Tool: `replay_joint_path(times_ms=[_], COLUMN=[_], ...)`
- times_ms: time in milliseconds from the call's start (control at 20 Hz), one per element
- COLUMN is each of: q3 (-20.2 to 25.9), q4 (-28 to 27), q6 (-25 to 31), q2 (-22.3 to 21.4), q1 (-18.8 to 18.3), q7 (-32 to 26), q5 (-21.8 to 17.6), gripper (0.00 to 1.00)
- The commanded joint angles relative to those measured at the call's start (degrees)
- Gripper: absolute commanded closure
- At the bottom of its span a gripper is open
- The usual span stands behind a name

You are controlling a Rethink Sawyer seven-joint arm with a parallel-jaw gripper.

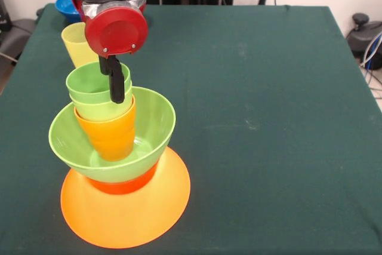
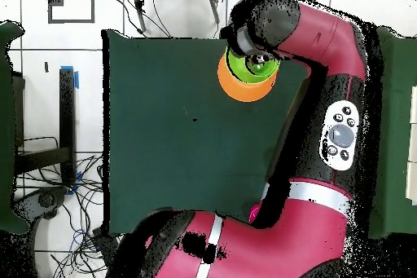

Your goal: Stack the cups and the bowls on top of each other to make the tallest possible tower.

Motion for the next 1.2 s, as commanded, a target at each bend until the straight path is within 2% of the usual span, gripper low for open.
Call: replay_joint_path(times_ms=[50, 450, 800, 1200], q3=[5.07, 5.17, 6.49, 8.25], q4=[7.65, 14.89, 25.15, 33.76], q6=[4.51, 1.37, -5.75, -12.89], q2=[-3.22, -6.82, -9.89, -12.59], q1=[1.29, 0.71, -0.8, -3.56], q7=[-5.87, -6.74, -7.72, -10.37], q5=[-0.18, -0.39, -0.38, -1.83], gripper=[0.0, 0.0, 0.0, 0.0])
